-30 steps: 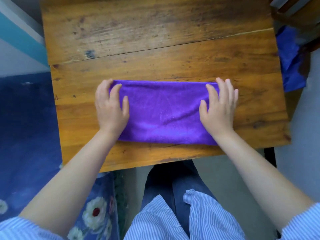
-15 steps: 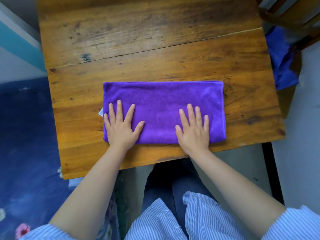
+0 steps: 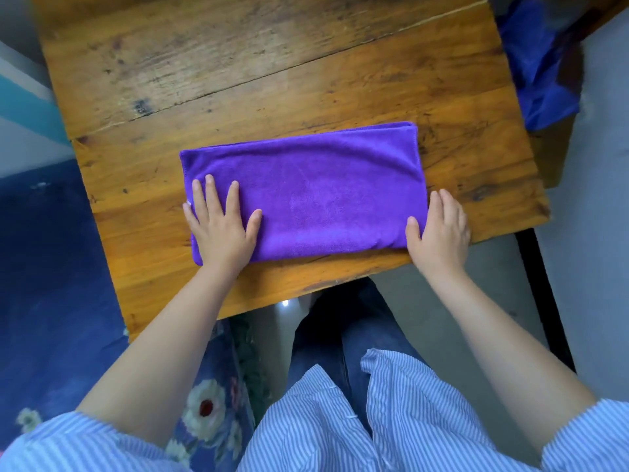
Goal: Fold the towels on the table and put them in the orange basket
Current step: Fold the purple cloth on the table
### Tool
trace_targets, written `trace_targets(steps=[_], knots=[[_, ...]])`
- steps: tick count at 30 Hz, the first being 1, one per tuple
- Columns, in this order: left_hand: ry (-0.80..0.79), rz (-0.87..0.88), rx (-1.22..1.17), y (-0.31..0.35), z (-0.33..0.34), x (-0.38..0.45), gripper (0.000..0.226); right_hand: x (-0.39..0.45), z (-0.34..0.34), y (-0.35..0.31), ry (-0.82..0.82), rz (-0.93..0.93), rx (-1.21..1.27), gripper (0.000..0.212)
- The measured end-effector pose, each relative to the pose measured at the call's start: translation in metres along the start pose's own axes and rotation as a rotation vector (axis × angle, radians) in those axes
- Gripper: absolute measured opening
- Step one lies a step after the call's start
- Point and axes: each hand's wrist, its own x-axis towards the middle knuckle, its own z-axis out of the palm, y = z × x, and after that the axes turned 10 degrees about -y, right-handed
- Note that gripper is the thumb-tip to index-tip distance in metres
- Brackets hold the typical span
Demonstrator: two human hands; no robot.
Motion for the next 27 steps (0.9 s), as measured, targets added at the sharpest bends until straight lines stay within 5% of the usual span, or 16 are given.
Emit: trace_targets(steps=[5,11,20,27], knots=[[0.051,0.366,0.059,0.06,-0.015,0.014,0.048,-0.01,-0.005,-0.01,-0.087,0.128,0.069,0.062],[-0.153,0.58,0.155,0.157,-0.022,0.057,0.056,-0.002,-0.015,-0.021,-0.184,0.223,0.331,0.06],[-0.423,0.413,0.233,0.22,-0.035,0.097,0.072,0.02,-0.032,-0.003,-0.339,0.274,0.54,0.056],[-0.544,0.423,0.112,0.246,-0.073,0.143,0.024,0.075,-0.072,0.009,-0.298,0.136,0.47,0.017]])
